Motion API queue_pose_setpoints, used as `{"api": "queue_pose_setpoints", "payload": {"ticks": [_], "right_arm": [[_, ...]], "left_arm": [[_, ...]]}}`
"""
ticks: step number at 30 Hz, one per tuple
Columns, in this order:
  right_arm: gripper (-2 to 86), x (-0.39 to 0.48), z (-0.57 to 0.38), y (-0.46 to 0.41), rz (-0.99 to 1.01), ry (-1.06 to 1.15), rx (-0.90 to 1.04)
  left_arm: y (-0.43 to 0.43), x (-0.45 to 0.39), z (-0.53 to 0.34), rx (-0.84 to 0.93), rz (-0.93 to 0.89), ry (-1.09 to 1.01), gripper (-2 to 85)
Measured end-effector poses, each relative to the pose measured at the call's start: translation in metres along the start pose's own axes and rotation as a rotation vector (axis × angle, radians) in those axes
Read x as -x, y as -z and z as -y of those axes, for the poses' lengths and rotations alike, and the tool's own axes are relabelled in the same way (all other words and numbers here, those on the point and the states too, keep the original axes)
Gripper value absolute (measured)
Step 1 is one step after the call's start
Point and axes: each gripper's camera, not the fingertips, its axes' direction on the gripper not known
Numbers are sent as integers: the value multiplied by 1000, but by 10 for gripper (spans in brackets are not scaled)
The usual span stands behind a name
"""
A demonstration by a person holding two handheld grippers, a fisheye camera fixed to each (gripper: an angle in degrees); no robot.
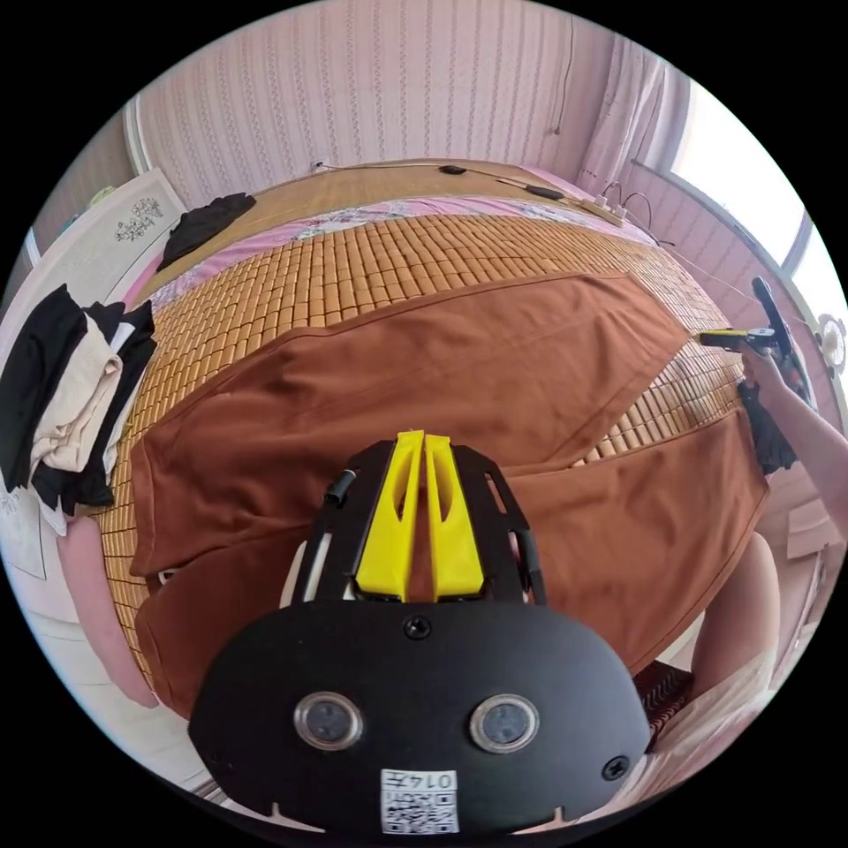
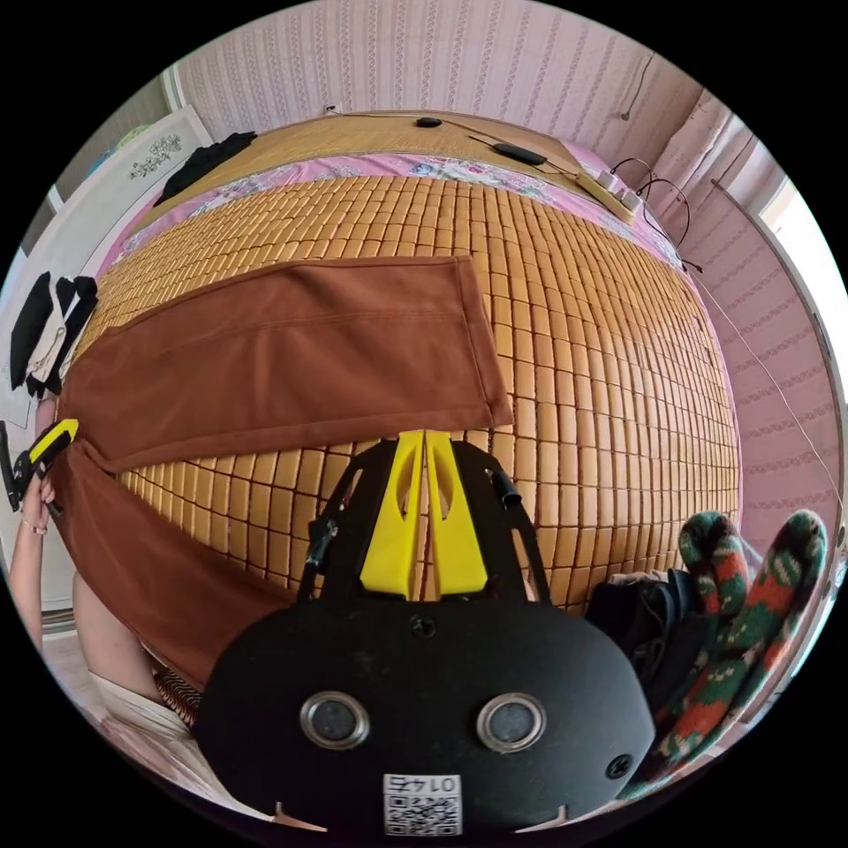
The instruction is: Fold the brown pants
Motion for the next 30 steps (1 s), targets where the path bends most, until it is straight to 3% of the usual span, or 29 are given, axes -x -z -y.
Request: {"api": "queue_pose_setpoints", "payload": {"ticks": [3, 13, 19, 22, 26, 30], "right_arm": [[-5, 5, 22, -36, -7, -55, 6], [-4, 20, -6, -97, -164, 57, 104], [-4, 1, -4, -131, -9, -126, 77], [-4, 11, -19, -127, 5, -136, 15], [-4, 48, -91, -100, 125, 14, -103], [-4, 92, -179, -114, 156, 123, -19]], "left_arm": [[-27, 10, 5, 163, 95, -25, -10], [4, 54, -2, 133, -55, 32, -10], [21, 72, 5, 125, -96, 119, -9], [56, 79, -7, 39, -101, 144, -8], [128, 84, -65, -76, -112, 87, -7], [182, 113, -164, -76, -117, 180, -7]]}}
